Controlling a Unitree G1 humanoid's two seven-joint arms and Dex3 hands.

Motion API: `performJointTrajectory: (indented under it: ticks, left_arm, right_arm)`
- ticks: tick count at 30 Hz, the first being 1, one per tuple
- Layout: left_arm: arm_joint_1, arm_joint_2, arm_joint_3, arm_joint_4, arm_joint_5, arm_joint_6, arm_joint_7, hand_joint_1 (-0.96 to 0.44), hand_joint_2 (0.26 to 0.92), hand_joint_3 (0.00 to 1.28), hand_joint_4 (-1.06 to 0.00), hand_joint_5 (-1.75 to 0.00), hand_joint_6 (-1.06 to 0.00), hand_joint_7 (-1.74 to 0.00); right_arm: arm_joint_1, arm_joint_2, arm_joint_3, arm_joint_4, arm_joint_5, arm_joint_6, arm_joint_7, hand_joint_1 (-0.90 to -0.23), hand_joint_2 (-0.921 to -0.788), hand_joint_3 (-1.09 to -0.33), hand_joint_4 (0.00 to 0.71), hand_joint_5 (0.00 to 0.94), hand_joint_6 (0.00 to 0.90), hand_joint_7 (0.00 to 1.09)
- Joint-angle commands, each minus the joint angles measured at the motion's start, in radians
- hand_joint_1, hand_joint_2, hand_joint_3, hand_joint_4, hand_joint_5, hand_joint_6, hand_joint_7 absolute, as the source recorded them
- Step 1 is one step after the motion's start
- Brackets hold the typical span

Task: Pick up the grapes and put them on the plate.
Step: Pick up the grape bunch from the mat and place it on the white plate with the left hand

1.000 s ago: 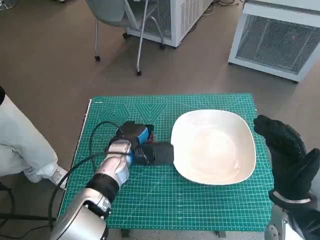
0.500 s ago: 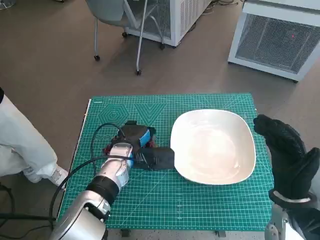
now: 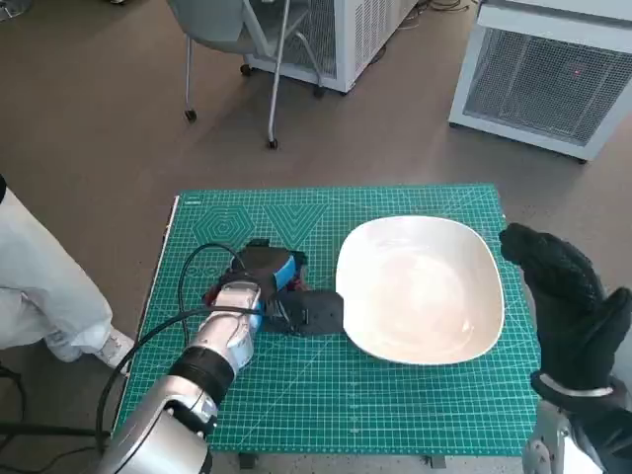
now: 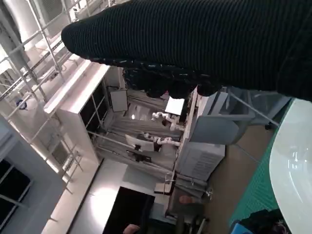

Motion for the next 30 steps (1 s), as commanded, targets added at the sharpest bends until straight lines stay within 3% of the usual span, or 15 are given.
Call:
performJointTrajectory:
  ticks: [1, 13, 17, 19, 22, 23, 26, 30]
  left_arm:
    - [0.007, 0.01, 0.003, 0.003, -0.01, 0.004, -0.023, 0.35, 0.879, 0.4, -0.4, -1.56, -0.65, -0.15]
    - [-0.002, 0.037, 0.019, -0.091, -0.02, 0.032, -0.036, 0.36, 0.84, 0.48, -0.4, -1.58, -0.66, -0.15]
    - [0.016, 0.062, 0.029, -0.19, -0.017, 0.05, -0.046, 0.36, 0.83, 0.5, -0.39, -1.59, -0.71, -0.17]
    - [0.035, 0.081, 0.037, -0.266, -0.014, 0.063, -0.057, 0.3, 0.845, 0.46, -0.4, -1.56, -0.69, -0.39]
    - [0.072, 0.117, 0.053, -0.411, -0.007, 0.088, -0.081, 0.11, 0.893, 0.33, -0.43, -1.46, -0.54, -1.01]
    - [0.084, 0.128, 0.059, -0.458, -0.004, 0.098, -0.09, 0.07, 0.902, 0.3, -0.44, -1.44, -0.52, -1.13]
    - [0.122, 0.16, 0.077, -0.598, 0.005, 0.128, -0.117, 0.03, 0.914, 0.25, -0.46, -1.41, -0.49, -1.28]
    - [0.171, 0.198, 0.103, -0.774, 0.018, 0.158, -0.149, 0.01, 0.847, 0.36, -0.43, -1.56, -0.57, -1.14]
  right_arm:
    - [0.003, -0.008, -0.002, 0.022, -0.001, 0.009, 0.006, -0.484, -0.921, -0.533, 0.53, 0.002, 0.181, 0.58]
    - [-0.012, -0.007, -0.005, 0.042, -0.001, -0.001, 0.01, -0.489, -0.921, -0.531, 0.531, 0.002, 0.183, 0.58]
    - [-0.015, -0.006, -0.004, 0.047, -0.002, -0.006, 0.01, -0.487, -0.921, -0.531, 0.531, 0.002, 0.184, 0.58]
    - [-0.017, -0.006, -0.003, 0.049, -0.001, -0.008, 0.011, -0.487, -0.921, -0.531, 0.531, 0.002, 0.185, 0.58]
    - [-0.019, -0.005, -0.002, 0.051, -0.001, -0.011, 0.012, -0.486, -0.921, -0.531, 0.531, 0.002, 0.186, 0.58]
    - [-0.019, -0.004, -0.002, 0.051, -0.001, -0.012, 0.013, -0.486, -0.921, -0.531, 0.531, 0.002, 0.186, 0.58]
    - [-0.02, -0.003, -0.001, 0.053, 0.0, -0.016, 0.014, -0.486, -0.921, -0.531, 0.531, 0.002, 0.187, 0.58]
    - [-0.022, -0.002, 0.0, 0.058, 0.001, -0.02, 0.016, -0.486, -0.921, -0.53, 0.531, 0.002, 0.188, 0.58]
